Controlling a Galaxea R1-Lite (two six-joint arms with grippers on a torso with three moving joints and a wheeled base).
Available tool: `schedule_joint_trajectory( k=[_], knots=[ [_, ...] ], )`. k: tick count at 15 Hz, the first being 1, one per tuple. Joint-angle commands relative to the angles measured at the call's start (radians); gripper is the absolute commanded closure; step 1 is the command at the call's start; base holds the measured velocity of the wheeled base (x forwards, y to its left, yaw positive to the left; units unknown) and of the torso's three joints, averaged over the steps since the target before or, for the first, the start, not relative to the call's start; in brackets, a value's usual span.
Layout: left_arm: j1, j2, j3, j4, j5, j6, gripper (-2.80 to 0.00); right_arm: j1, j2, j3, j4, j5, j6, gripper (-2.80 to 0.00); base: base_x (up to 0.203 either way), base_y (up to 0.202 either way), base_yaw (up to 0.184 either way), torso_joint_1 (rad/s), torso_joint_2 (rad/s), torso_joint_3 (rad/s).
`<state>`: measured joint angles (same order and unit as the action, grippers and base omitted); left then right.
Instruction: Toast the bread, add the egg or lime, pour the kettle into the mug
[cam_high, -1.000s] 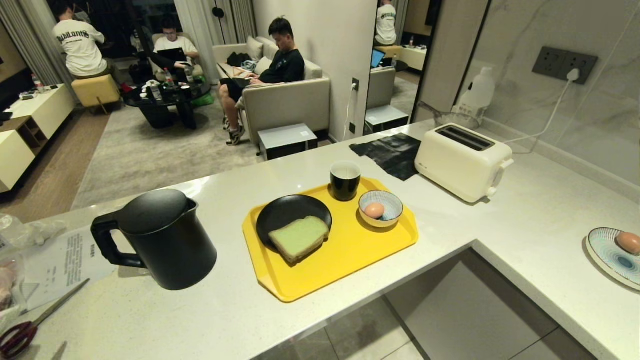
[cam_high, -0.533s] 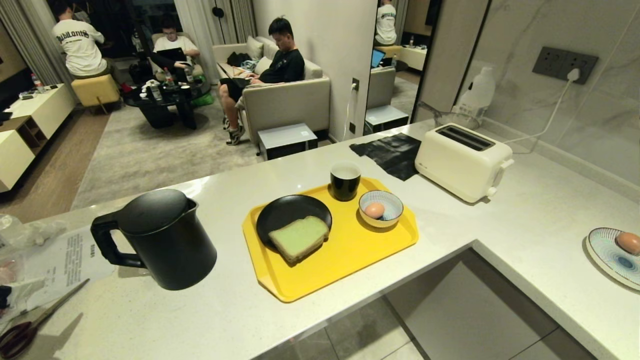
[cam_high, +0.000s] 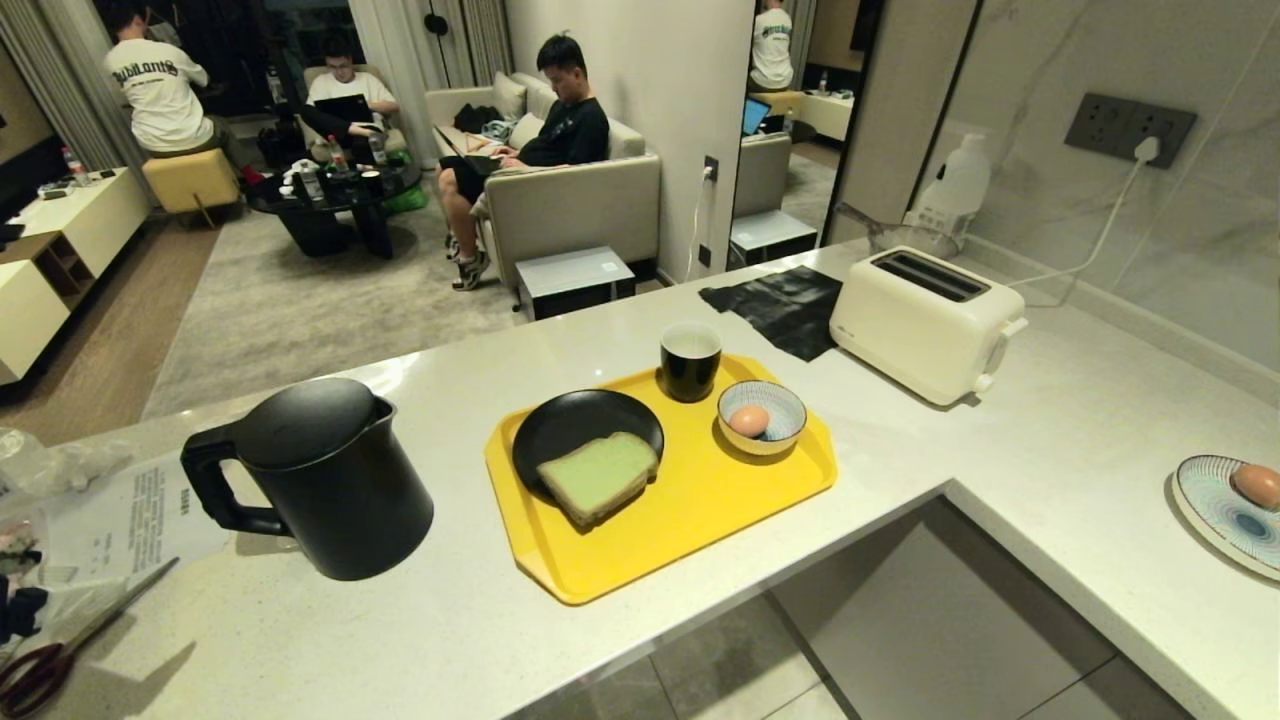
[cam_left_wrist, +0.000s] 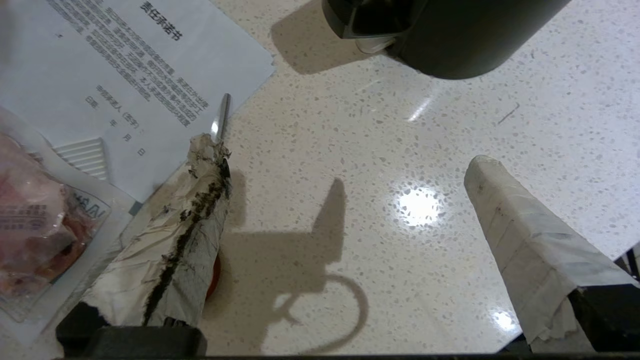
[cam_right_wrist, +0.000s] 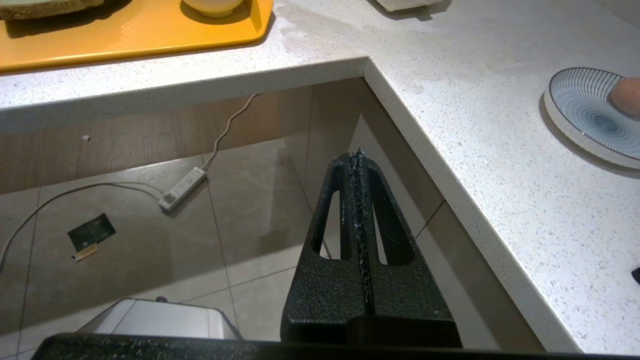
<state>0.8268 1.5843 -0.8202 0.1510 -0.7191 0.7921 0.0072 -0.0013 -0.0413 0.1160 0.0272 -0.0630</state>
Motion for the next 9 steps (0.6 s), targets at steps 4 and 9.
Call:
schedule_joint_trajectory(
  k=[4,9],
  knots=[
    [-0.001,0.121,0.014,-0.212,-0.002,0.006,-2.80,0.000,0.001,0.000,0.001,0.000,0.000,0.00,0.000,0.000,0.000,0.000,0.00,0.000],
    [-0.025,0.171,-0.012,-0.252,-0.016,-0.002,-2.80,0.000,0.001,0.000,0.001,0.000,0.000,0.00,0.000,0.000,0.000,0.000,0.00,0.000]
  ],
)
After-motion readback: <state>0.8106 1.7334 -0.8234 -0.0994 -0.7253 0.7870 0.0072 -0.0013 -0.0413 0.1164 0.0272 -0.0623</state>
